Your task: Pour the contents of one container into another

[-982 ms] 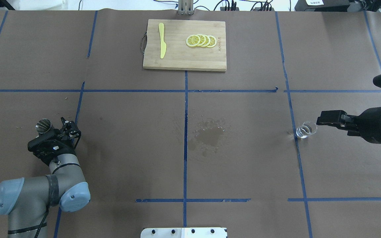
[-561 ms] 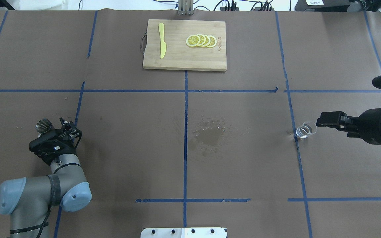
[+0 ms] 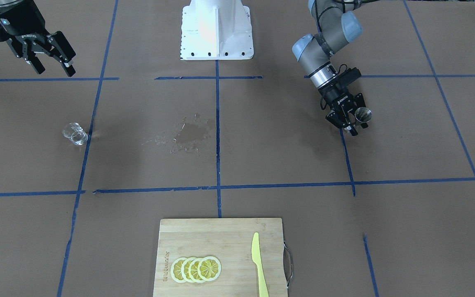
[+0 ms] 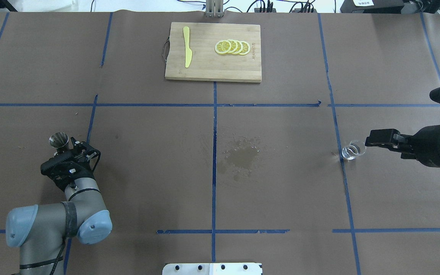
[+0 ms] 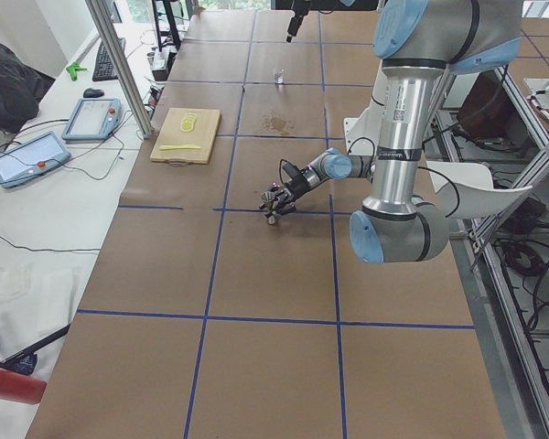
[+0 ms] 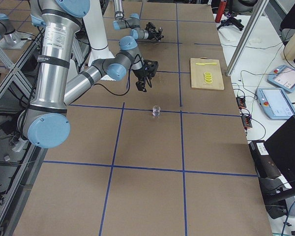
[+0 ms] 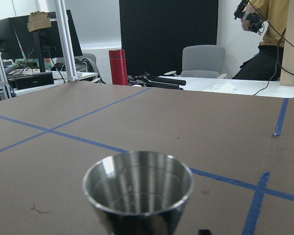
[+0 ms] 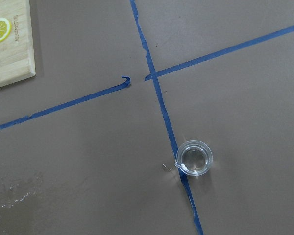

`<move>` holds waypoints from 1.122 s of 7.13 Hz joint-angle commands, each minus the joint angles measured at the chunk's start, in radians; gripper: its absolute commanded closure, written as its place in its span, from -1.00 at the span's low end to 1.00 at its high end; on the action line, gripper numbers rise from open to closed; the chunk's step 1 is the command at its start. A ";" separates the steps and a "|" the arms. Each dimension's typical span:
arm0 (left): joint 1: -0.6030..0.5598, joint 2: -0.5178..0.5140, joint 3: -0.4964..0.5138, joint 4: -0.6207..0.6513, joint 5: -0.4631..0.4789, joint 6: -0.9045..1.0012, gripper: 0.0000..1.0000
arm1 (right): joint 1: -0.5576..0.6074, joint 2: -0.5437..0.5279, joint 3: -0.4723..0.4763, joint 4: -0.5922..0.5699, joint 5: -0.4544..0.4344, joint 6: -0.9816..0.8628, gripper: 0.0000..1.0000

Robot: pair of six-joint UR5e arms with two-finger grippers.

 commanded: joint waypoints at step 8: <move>-0.227 -0.096 -0.232 0.014 0.023 0.221 1.00 | -0.289 -0.096 0.027 0.000 -0.396 0.067 -1.00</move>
